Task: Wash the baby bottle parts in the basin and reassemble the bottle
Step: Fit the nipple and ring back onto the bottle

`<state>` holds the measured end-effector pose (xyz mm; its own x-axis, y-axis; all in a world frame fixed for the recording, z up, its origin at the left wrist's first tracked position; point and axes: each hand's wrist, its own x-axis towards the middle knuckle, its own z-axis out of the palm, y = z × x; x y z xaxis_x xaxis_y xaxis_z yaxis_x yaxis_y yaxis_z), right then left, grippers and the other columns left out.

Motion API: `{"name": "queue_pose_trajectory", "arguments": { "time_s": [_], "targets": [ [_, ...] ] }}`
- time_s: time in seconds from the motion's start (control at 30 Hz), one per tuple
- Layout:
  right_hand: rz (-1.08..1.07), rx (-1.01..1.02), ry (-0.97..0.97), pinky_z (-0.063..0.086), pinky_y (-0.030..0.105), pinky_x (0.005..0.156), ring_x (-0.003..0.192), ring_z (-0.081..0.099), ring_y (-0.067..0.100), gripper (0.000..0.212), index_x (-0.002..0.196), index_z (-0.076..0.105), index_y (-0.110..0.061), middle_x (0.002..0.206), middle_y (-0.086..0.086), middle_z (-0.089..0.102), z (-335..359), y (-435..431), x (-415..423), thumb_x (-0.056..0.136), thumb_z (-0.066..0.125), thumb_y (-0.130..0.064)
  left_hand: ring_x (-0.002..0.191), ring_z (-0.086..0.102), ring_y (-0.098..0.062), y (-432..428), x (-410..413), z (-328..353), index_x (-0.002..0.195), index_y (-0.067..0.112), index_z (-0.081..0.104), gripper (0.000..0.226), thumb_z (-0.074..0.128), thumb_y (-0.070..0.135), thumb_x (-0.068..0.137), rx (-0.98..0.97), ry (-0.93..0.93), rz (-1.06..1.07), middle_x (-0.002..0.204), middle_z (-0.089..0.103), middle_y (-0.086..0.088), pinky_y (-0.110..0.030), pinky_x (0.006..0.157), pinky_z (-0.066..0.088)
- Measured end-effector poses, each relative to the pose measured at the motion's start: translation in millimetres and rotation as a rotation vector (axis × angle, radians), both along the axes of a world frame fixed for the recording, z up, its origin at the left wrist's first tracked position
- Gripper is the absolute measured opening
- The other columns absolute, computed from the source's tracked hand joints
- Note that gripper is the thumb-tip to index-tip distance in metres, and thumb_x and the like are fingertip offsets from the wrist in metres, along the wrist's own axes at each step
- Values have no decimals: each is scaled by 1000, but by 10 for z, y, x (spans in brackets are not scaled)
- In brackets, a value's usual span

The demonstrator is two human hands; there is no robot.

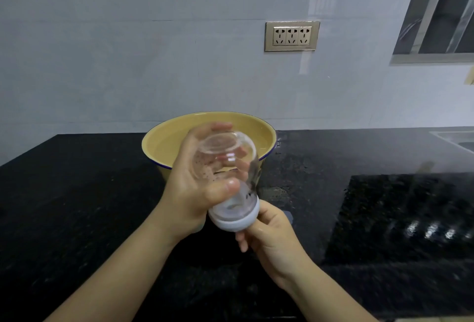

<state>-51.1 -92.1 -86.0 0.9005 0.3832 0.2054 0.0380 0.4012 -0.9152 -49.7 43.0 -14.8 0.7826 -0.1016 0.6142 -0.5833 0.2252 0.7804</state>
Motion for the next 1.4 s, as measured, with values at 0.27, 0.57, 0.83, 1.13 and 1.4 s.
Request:
{"name": "queue_pose_trajectory", "arguments": {
  "time_s": [0.27, 0.57, 0.83, 1.13, 1.4],
  "targets": [
    [168, 29, -37, 49, 20, 50, 72, 66, 10, 41, 92, 73, -18, 82, -1, 72, -23, -11, 7, 62, 83, -45, 85, 63, -34, 85, -16, 64, 118, 17, 52, 72, 84, 26, 54, 26, -13, -35, 101, 57, -19, -52, 77, 53],
    [148, 50, 66, 50, 20, 48, 71, 70, 13, 53, 105, 61, -10, 86, 2, 74, 111, -36, -43, 68, 79, -43, 99, 64, -18, 118, -91, 55, 122, 25, 48, 73, 85, 39, 61, 83, -17, -8, 111, 56, -10, -30, 84, 52],
    [-93, -141, -113, 50, 22, 58, 69, 58, 12, 15, 85, 61, -8, 81, 5, 61, 281, -299, 183, 96, 52, -14, 101, 65, -7, 353, -314, -41, 113, 50, 50, 74, 84, 37, 49, 536, 111, 231, 112, 63, 19, -18, 79, 53],
    [-198, -633, -573, 37, 11, 61, 63, 44, 0, 24, 72, 52, -21, 68, -13, 48, 694, -402, 340, 95, 52, -26, 107, 61, 0, 279, -345, -327, 120, 49, 47, 78, 83, 45, 52, 609, 234, 205, 121, 57, 30, -12, 87, 46],
    [-136, -1013, -1044, 45, 22, 72, 77, 51, 9, 15, 78, 55, -35, 88, -13, 49, 932, -350, 297, 88, 47, -43, 98, 61, 4, 101, -271, -308, 106, 38, 54, 58, 77, 54, 56, 616, 254, 310, 103, 65, 22, -18, 83, 49]
  ]
}}
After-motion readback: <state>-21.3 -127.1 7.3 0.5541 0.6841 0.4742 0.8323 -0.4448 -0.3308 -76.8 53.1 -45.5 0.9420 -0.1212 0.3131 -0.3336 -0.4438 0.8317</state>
